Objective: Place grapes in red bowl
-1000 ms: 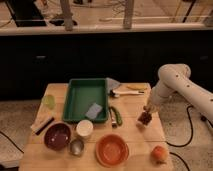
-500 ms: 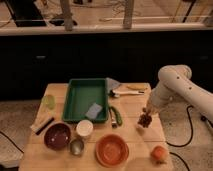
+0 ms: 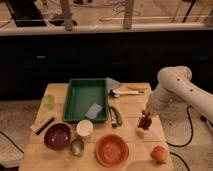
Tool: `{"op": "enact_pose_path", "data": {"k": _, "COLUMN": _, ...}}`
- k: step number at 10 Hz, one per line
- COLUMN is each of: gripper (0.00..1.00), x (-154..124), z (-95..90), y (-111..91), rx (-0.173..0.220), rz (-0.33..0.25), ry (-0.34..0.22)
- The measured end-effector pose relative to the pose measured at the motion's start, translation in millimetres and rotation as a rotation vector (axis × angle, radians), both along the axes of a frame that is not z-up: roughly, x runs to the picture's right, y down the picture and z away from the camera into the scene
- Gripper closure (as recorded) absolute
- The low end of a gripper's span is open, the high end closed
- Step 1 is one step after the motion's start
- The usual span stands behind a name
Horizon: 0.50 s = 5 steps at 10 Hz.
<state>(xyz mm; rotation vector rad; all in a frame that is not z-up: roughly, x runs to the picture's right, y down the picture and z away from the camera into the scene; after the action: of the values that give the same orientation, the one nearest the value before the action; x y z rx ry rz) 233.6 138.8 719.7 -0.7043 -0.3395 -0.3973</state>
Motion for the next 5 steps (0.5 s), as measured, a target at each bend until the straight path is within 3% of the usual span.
{"op": "enact_pose_path", "data": {"k": 5, "gripper": 0.98, "x": -15, "z": -13.4, "y": 10, "rx": -0.009, "rz": -0.05, "ry": -0.035}}
